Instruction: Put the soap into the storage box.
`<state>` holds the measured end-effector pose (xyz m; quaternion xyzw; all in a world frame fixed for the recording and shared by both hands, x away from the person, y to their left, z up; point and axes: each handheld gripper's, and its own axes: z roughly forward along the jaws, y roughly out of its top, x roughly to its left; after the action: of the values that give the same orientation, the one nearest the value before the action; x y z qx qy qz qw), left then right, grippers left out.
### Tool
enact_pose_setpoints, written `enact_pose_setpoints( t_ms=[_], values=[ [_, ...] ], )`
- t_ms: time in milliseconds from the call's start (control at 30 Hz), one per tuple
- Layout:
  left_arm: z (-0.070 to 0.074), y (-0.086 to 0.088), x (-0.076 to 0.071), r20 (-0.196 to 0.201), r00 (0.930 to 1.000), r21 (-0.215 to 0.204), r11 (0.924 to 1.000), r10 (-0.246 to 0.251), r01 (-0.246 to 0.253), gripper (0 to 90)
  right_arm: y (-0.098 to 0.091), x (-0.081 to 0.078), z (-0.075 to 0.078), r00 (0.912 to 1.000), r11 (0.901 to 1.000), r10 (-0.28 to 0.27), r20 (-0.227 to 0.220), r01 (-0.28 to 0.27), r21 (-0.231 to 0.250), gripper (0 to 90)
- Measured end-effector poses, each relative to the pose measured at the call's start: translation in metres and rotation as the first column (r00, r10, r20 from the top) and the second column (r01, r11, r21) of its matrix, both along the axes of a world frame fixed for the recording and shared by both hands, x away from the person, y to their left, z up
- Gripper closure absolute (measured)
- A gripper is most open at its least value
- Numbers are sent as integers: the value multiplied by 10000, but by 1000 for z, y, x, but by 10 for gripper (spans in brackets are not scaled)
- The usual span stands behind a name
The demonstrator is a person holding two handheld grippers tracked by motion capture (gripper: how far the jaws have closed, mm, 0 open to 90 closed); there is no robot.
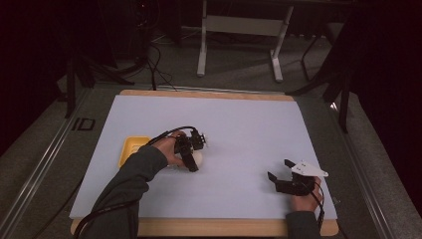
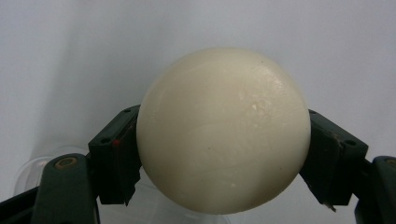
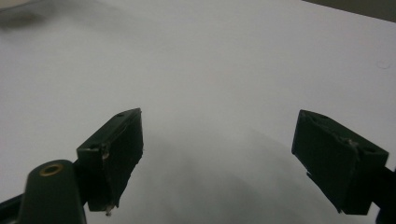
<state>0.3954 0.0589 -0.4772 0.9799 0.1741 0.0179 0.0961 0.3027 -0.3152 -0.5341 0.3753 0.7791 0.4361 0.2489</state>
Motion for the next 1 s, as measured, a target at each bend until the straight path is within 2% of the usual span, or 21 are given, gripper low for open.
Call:
enact_pose_setpoints(
  t_ms=[667, 767, 1000],
  values=[
    [9, 21, 3, 6, 9989, -175, 9987, 476, -476, 243, 0, 0, 0, 10000, 10000, 6, 2, -6, -15, 162],
    [10, 24, 4, 12, 9988, -91, 9988, 487, -487, 243, 0, 0, 0, 10000, 10000, 9, 1, -9, -21, 163],
    [12, 32, 5, -7, 9969, -199, 9967, 788, -788, 243, 0, 0, 0, 10000, 10000, -1, -2, 1, -29, 163]
  ],
)
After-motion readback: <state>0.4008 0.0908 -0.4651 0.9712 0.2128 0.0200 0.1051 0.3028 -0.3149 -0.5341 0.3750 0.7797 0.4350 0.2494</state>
